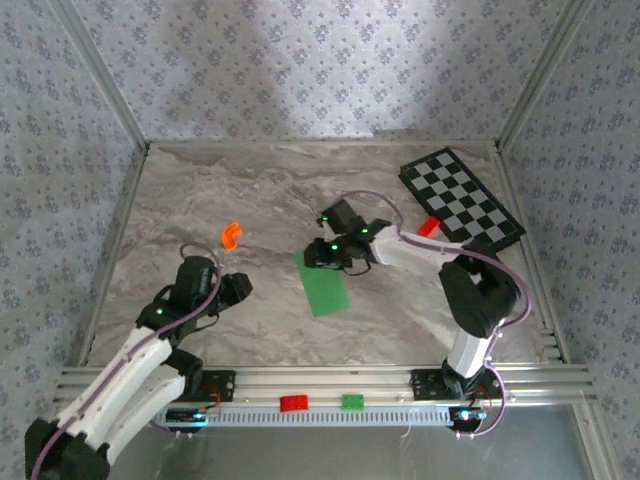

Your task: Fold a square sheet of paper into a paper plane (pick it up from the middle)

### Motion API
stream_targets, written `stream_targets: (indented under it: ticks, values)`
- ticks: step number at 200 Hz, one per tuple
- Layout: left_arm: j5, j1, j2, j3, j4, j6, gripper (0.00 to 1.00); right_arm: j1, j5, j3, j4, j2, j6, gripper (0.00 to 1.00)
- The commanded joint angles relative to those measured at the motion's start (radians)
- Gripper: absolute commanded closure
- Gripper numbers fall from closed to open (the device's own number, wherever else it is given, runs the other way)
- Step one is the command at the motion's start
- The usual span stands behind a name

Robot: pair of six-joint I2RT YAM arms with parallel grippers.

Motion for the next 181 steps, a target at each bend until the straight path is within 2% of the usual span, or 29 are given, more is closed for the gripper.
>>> stream_targets:
  ticks: [1, 13, 35, 60, 110, 181]
  values:
    - [0.184, 0.008, 0.113, 0.045, 0.115, 0.036, 0.67, -0.082, -0.156, -0.137, 0.164, -0.039, 0.064, 0.73]
    - [0.23, 0.008, 0.18, 0.062, 0.15, 0.033, 0.66, -0.127, -0.181, -0.19, 0.203, -0.048, 0.08, 0.81]
    - [0.276, 0.005, 0.282, 0.069, 0.236, -0.005, 0.66, -0.168, -0.215, -0.229, 0.228, -0.039, 0.076, 0.89]
    - [0.284, -0.021, 0.366, 0.081, 0.321, -0.047, 0.63, -0.17, -0.225, -0.232, 0.243, -0.006, 0.075, 0.9]
    - [0.273, -0.109, 0.55, 0.154, 0.377, -0.067, 0.54, -0.184, -0.2, -0.274, 0.239, 0.059, 0.072, 0.91]
    - [0.29, -0.167, 0.748, 0.228, 0.463, -0.109, 0.53, -0.186, -0.17, -0.384, 0.276, 0.042, 0.135, 0.91]
